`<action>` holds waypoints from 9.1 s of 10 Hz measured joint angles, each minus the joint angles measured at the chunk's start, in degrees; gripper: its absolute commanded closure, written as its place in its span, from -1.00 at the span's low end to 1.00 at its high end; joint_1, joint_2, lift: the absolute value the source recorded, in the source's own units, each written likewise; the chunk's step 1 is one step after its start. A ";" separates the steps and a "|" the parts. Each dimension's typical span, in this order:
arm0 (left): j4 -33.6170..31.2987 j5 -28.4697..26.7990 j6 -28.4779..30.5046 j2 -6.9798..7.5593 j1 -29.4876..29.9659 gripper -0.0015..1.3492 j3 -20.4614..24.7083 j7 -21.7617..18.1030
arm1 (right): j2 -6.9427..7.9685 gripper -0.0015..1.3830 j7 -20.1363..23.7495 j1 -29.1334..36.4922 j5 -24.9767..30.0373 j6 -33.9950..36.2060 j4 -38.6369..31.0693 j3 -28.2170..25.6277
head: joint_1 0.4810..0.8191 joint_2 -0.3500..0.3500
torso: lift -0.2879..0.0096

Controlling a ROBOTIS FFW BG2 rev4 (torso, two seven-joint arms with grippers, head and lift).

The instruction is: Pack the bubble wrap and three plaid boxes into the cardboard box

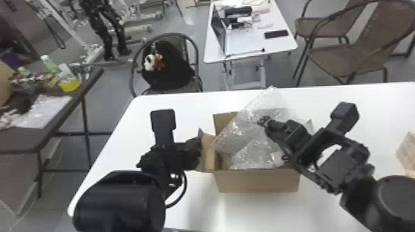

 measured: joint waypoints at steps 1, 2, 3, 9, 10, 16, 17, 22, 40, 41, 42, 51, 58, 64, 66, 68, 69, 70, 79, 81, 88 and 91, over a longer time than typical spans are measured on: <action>0.00 0.02 -0.35 0.00 0.12 0.80 0.01 0.02 | 0.52 -0.91 1.88 0.01 2.41 2.77 -2.62 -3.05 | 0.27 0.84 | 0.32; 0.00 0.01 -0.82 0.00 0.28 0.80 0.20 0.04 | 1.95 -0.80 2.23 0.40 2.41 9.82 -5.15 -8.63 | 0.27 0.81 | 0.32; 0.00 -0.01 -1.06 0.00 0.31 0.80 0.23 0.14 | 3.80 -0.79 2.77 0.85 -0.67 17.27 -6.28 -13.71 | 0.27 0.81 | 0.32; 0.01 1.17 -3.29 0.00 0.55 0.80 0.65 0.69 | -1.99 -0.79 28.06 8.20 31.94 31.67 -23.55 -31.10 | 0.27 0.45 | 0.32; 0.01 1.30 -3.65 0.00 0.71 0.80 0.96 0.69 | -3.35 -0.79 30.94 13.80 41.61 26.87 -26.28 -31.83 | 0.27 0.40 | 0.32; -0.28 2.76 -4.82 0.00 2.48 0.80 2.86 0.62 | 4.14 -0.79 25.60 40.65 74.53 2.90 -39.50 -36.08 | 0.27 0.01 | 0.32; -0.32 2.90 -4.96 0.00 2.70 0.80 3.03 0.61 | 4.36 -0.79 24.46 42.92 76.29 -1.89 -38.62 -34.85 | 0.27 0.01 | 0.32; -0.44 3.34 -5.43 0.00 3.32 0.80 3.43 0.53 | 4.08 -0.78 21.79 46.87 76.83 -16.83 -27.23 -32.79 | 0.27 -0.02 | 0.32; -0.35 3.34 -6.23 0.00 3.99 0.80 3.13 -0.09 | 0.33 0.48 25.97 40.01 71.39 -18.78 -15.12 -30.87 | 0.27 -0.02 | 0.32; -0.35 3.23 -6.23 0.00 3.95 0.80 3.08 -0.09 | -0.51 0.48 28.21 38.59 68.24 -15.25 -19.56 -30.42 | 0.27 0.05 | 0.32; -0.35 3.07 -6.23 0.00 3.92 0.80 3.02 -0.09 | -1.89 0.48 31.67 35.05 64.95 -9.24 -23.81 -30.08 | 0.27 0.15 | 0.32; 0.61 1.84 -5.70 0.00 2.43 0.80 1.21 -0.09 | -2.67 0.48 45.17 2.59 57.04 2.58 -4.45 -10.58 | 0.27 0.69 | 0.32; 1.50 1.91 -5.70 0.00 1.79 0.80 0.20 -0.09 | -1.64 0.48 35.19 -3.75 54.18 2.65 4.08 -0.68 | 0.27 0.79 | 0.32; 1.75 1.74 -5.86 0.00 1.51 0.80 -0.34 -0.28 | -0.16 -0.93 33.47 -5.63 31.77 10.69 14.15 2.69 | 0.27 0.94 | 0.32; 1.72 1.83 -5.74 -0.02 1.60 0.80 -0.17 -0.40 | -0.59 -0.75 31.20 -2.76 36.00 11.11 5.76 -2.60 | 0.27 0.85 | 0.32; 1.68 1.70 -5.70 0.00 1.54 0.80 -0.10 -0.58 | -1.08 -0.61 29.94 -2.26 45.66 15.98 -6.10 -8.46 | 0.27 0.73 | 0.32; 1.67 1.66 -5.70 0.00 1.53 0.80 -0.07 -0.63 | -1.19 -0.61 29.70 -1.73 50.64 19.73 -11.53 -11.38 | 0.27 0.69 | 0.32; 1.67 1.65 -5.70 0.00 1.51 0.80 -0.02 -0.66 | -1.57 -0.60 29.77 -0.23 53.92 22.01 -16.02 -14.25 | 0.27 0.62 | 0.32; -0.70 -0.47 -4.31 0.00 1.33 0.80 1.62 -3.26 | -6.07 -0.61 28.93 29.64 80.58 17.28 -29.16 -27.38 | 0.27 0.07 | 0.32; -0.70 -0.78 -4.13 0.00 1.33 0.80 1.69 -3.57 | -6.17 -0.61 24.51 33.29 82.42 11.85 -27.37 -27.54 | 0.27 0.00 | 0.32; -0.69 -1.40 -4.21 0.00 1.54 0.80 2.09 -3.96 | -6.86 -0.60 16.64 34.80 81.93 -2.56 -18.47 -28.87 | 0.27 -0.16 | 0.32; -0.61 -1.43 -4.28 0.00 1.62 0.80 2.01 -4.04 | -7.79 -0.60 18.01 29.78 80.07 -8.70 -8.83 -29.40 | 0.27 -0.22 | 0.32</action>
